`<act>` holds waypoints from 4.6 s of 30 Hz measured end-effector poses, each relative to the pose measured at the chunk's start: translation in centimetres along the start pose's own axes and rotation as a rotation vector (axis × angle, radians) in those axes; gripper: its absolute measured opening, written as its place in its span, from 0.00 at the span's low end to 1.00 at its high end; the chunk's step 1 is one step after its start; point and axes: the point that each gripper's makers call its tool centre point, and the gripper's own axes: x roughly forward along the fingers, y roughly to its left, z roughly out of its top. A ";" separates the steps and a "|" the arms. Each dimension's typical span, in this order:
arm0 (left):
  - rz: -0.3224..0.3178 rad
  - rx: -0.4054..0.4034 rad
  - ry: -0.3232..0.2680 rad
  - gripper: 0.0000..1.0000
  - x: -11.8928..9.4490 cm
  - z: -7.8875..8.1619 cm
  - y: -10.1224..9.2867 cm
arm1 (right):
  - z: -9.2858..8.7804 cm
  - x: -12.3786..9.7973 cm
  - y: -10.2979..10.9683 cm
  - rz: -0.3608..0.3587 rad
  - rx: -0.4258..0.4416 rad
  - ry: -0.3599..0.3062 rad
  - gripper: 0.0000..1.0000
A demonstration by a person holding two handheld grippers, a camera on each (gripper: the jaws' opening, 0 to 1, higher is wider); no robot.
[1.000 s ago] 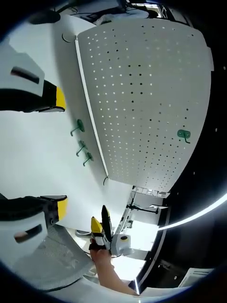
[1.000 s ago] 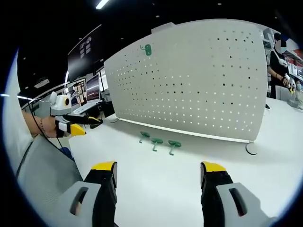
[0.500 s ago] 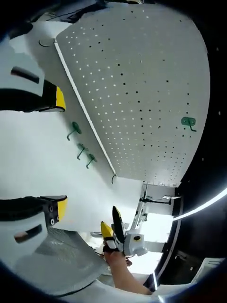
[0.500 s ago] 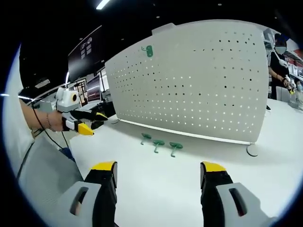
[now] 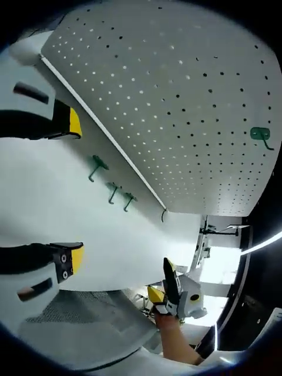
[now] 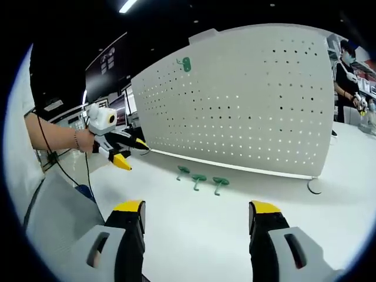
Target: Insert the hook assembly into the mounting plate slot until the hook locks in place.
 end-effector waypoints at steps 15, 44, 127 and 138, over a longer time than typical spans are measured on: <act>-0.068 0.124 0.143 0.73 2.8 -0.6 1.9 | 0.1 0.3 0.4 0.008 -0.035 0.025 0.69; -0.232 0.333 0.365 0.71 6.8 -2.0 3.5 | -0.5 0.2 0.8 0.020 -0.039 0.054 0.69; -0.251 0.387 0.489 0.18 11.7 -2.5 4.8 | 0.0 -1.1 0.2 -0.004 0.017 0.023 0.61; -0.215 0.369 0.498 0.06 11.9 -2.4 5.1 | 0.1 -1.2 0.0 -0.008 0.018 0.018 0.61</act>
